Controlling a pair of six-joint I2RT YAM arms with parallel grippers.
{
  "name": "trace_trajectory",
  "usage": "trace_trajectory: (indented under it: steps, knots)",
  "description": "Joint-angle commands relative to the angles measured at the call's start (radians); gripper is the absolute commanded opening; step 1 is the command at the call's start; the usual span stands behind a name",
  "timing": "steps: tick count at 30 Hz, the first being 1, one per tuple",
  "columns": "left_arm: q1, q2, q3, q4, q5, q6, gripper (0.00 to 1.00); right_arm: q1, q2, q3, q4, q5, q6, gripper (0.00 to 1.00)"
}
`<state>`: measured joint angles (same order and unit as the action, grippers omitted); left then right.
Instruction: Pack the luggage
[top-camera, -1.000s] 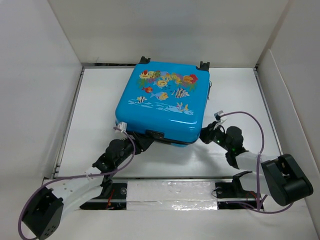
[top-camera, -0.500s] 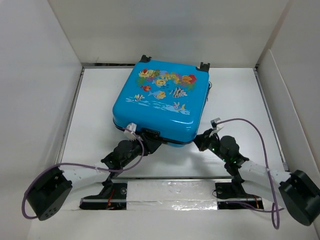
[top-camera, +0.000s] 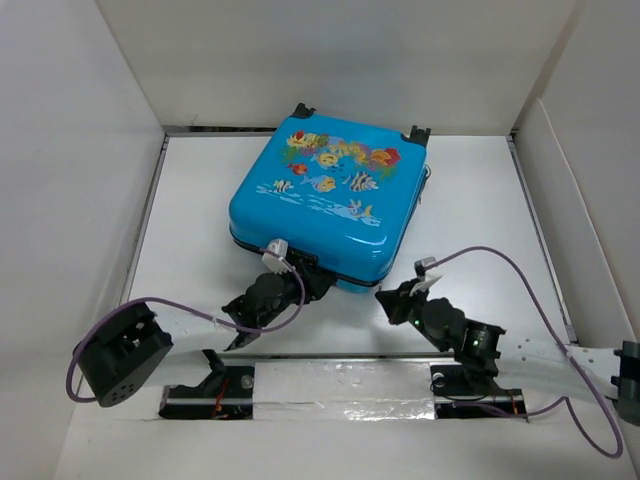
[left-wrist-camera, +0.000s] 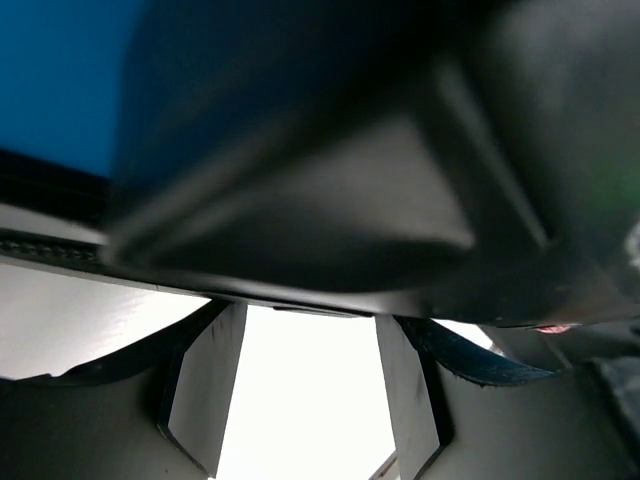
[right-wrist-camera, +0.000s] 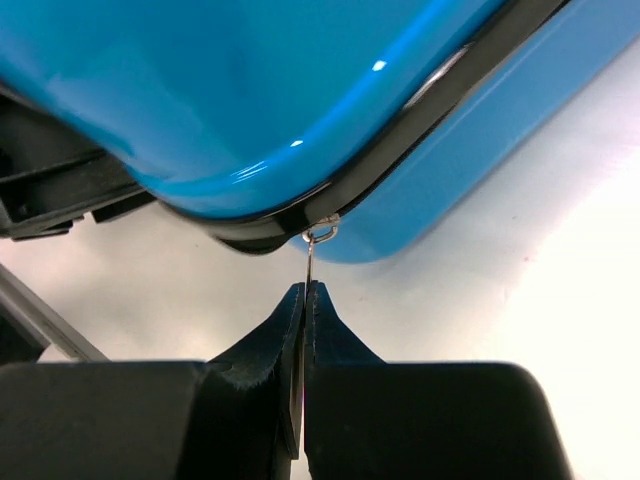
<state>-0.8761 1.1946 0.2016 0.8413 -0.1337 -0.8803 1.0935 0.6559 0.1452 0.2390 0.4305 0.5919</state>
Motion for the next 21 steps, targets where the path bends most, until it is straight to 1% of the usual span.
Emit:
trace_trajectory:
  steps: [1, 4, 5, 6, 8, 9, 11, 12, 13, 14, 15, 16, 17, 18, 19, 20, 21]
  knots:
    - [0.006, 0.046, 0.114, 0.153, 0.005, 0.029, 0.51, 0.196, 0.101, 0.088, -0.060, -0.027, 0.057, 0.00]
    - [0.006, 0.091, 0.133, 0.189, 0.025, 0.021, 0.50, 0.256, 0.213, 0.186, -0.026, 0.022, 0.066, 0.00]
    - [-0.004, 0.105, 0.142, 0.189, 0.026, 0.024, 0.50, 0.279, 0.293, 0.238, -0.017, 0.031, 0.068, 0.00]
    - [-0.004, 0.108, 0.145, 0.186, 0.025, 0.027, 0.50, 0.289, 0.294, 0.266, -0.009, 0.048, 0.068, 0.00]
    - [-0.004, 0.111, 0.151, 0.183, 0.026, 0.030, 0.50, 0.304, 0.448, 0.316, 0.003, 0.077, 0.088, 0.00]
    - [-0.004, 0.108, 0.151, 0.182, 0.028, 0.038, 0.50, 0.304, 0.482, 0.359, 0.016, 0.097, 0.086, 0.00]
    - [-0.004, 0.082, 0.147, 0.153, 0.023, 0.046, 0.50, 0.304, 0.540, 0.393, 0.058, 0.128, 0.066, 0.00]
    - [-0.004, 0.063, 0.139, 0.137, 0.017, 0.058, 0.52, 0.304, 0.588, 0.416, 0.081, 0.167, 0.053, 0.00]
    - [-0.004, 0.042, 0.128, 0.105, -0.006, 0.067, 0.53, 0.286, 0.608, 0.428, 0.106, 0.165, 0.034, 0.00]
    - [-0.004, -0.017, 0.105, 0.070, -0.024, 0.078, 0.55, 0.267, 0.622, 0.444, 0.099, 0.151, 0.023, 0.00]
    - [-0.004, -0.058, 0.096, 0.027, -0.052, 0.089, 0.60, 0.232, 0.639, 0.455, 0.098, 0.124, 0.022, 0.00]
    - [-0.004, -0.102, 0.085, -0.066, -0.113, 0.113, 0.63, 0.212, 0.639, 0.459, 0.114, 0.107, 0.019, 0.00]
    - [-0.004, -0.201, 0.066, -0.120, -0.144, 0.127, 0.66, 0.195, 0.636, 0.458, 0.120, 0.090, 0.022, 0.00]
    - [-0.004, -0.252, 0.058, -0.172, -0.171, 0.136, 0.70, 0.180, 0.633, 0.455, 0.125, 0.071, 0.023, 0.00]
    - [-0.004, -0.362, 0.058, -0.294, -0.229, 0.148, 0.71, 0.168, 0.625, 0.453, 0.129, 0.068, 0.019, 0.00]
    - [0.008, -0.419, 0.067, -0.365, -0.257, 0.153, 0.71, 0.158, 0.623, 0.455, 0.128, 0.070, 0.010, 0.00]
    - [0.017, -0.472, 0.081, -0.431, -0.291, 0.152, 0.69, 0.158, 0.623, 0.459, 0.126, 0.068, 0.003, 0.00]
